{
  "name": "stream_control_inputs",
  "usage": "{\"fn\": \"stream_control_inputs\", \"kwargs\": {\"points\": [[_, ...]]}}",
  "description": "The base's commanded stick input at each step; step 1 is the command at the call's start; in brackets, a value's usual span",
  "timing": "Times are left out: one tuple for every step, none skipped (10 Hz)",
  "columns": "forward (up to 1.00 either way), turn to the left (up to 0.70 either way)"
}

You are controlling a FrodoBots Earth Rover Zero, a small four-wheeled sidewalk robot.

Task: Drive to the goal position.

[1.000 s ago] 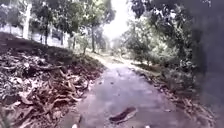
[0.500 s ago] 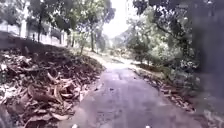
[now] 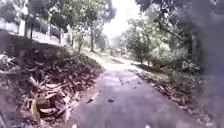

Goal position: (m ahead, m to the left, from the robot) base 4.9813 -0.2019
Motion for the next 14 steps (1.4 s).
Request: {"fn": "stream_control_inputs", "kwargs": {"points": [[1.00, 0.00], [1.00, 0.00], [1.00, 0.00], [1.00, 0.00], [1.00, 0.00], [1.00, 0.00], [1.00, 0.00], [1.00, 0.00], [1.00, 0.00], [1.00, 0.00], [1.00, 0.00], [1.00, 0.00], [1.00, 0.00], [1.00, 0.00]]}}
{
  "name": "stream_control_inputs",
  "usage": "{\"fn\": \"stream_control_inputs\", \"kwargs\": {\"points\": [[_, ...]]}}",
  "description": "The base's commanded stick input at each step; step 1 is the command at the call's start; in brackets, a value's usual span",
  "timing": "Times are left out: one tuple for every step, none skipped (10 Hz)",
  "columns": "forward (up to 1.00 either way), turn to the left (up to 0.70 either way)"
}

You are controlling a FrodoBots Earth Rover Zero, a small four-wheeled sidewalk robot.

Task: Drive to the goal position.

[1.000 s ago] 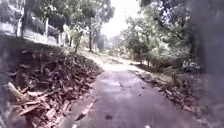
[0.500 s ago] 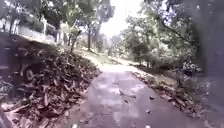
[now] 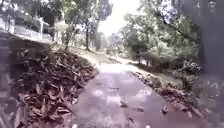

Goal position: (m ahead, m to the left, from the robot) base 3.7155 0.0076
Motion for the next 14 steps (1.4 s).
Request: {"fn": "stream_control_inputs", "kwargs": {"points": [[1.00, 0.00], [1.00, 0.00], [1.00, 0.02], [1.00, 0.04], [1.00, 0.02], [1.00, 0.00], [1.00, 0.00], [1.00, 0.00], [1.00, 0.00], [1.00, 0.00], [1.00, 0.00], [1.00, 0.00], [1.00, 0.00], [1.00, 0.00]]}}
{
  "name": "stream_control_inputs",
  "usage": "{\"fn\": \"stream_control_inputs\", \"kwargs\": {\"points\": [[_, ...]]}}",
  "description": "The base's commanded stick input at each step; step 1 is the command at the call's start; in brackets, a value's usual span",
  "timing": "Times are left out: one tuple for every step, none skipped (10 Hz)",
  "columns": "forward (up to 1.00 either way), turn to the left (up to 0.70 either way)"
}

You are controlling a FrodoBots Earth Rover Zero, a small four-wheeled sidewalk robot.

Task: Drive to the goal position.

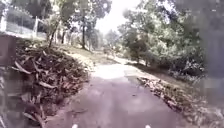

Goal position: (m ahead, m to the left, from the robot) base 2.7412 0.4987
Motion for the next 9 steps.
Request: {"fn": "stream_control_inputs", "kwargs": {"points": [[1.00, 0.00], [1.00, 0.00], [1.00, 0.00], [1.00, 0.00], [1.00, 0.00], [1.00, 0.00], [1.00, 0.00], [1.00, 0.00], [1.00, 0.00]]}}
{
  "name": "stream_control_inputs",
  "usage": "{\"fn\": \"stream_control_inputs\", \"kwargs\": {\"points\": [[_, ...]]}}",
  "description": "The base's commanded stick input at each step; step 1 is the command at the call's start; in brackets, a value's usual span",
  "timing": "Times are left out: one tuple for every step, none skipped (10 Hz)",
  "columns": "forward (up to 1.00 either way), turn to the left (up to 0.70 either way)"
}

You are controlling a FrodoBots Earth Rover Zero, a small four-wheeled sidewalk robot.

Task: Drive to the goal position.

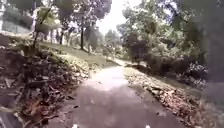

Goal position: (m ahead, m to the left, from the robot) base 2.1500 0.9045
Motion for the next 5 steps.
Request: {"fn": "stream_control_inputs", "kwargs": {"points": [[1.00, 0.00], [1.00, 0.00], [1.00, 0.00], [1.00, 0.00], [1.00, 0.00]]}}
